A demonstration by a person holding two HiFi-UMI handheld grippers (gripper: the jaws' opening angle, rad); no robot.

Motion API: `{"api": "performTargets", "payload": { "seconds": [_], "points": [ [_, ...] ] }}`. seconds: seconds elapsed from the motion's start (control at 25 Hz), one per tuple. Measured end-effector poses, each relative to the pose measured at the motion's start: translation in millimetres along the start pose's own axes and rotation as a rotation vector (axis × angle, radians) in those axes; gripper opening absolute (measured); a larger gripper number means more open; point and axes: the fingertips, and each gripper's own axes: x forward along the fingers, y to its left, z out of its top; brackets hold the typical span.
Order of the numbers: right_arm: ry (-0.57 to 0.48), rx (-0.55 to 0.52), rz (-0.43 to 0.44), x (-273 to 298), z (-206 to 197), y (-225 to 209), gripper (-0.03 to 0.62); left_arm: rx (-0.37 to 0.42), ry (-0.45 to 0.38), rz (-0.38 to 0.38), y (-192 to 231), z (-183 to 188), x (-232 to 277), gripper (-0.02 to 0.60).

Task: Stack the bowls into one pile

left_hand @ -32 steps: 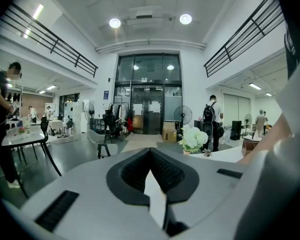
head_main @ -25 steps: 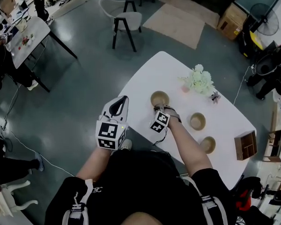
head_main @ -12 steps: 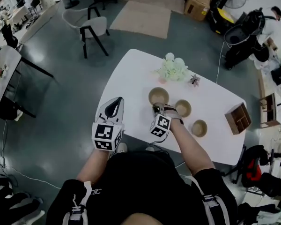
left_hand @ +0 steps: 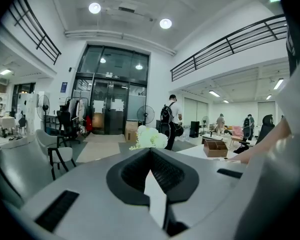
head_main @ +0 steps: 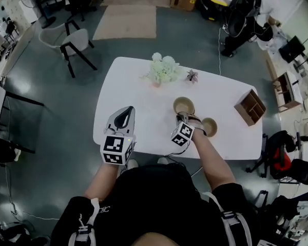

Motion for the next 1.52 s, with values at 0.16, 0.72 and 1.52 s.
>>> {"api": "performTargets", "payload": {
  "seconds": [0.16, 0.72, 1.52],
  "points": [
    [0.046, 0.032, -0.002, 10.1, -27.2, -1.4, 0.055, 0.014, 0.007, -0.019, -9.1, 1.4, 9.9, 0.012],
    [-0.161, 0.533, 0.007, -1.8, -11.4, -23.2, 0.184, 0.019, 0.02, 0.0, -5.9, -2.0, 8.3, 0.012],
    [-0.86, 0.92, -0.519, -236.3, 65.8, -144.7, 0.015, 0.032, -0.018, -0.106, -40.9, 18.8, 21.1, 0.012]
  ]
}}
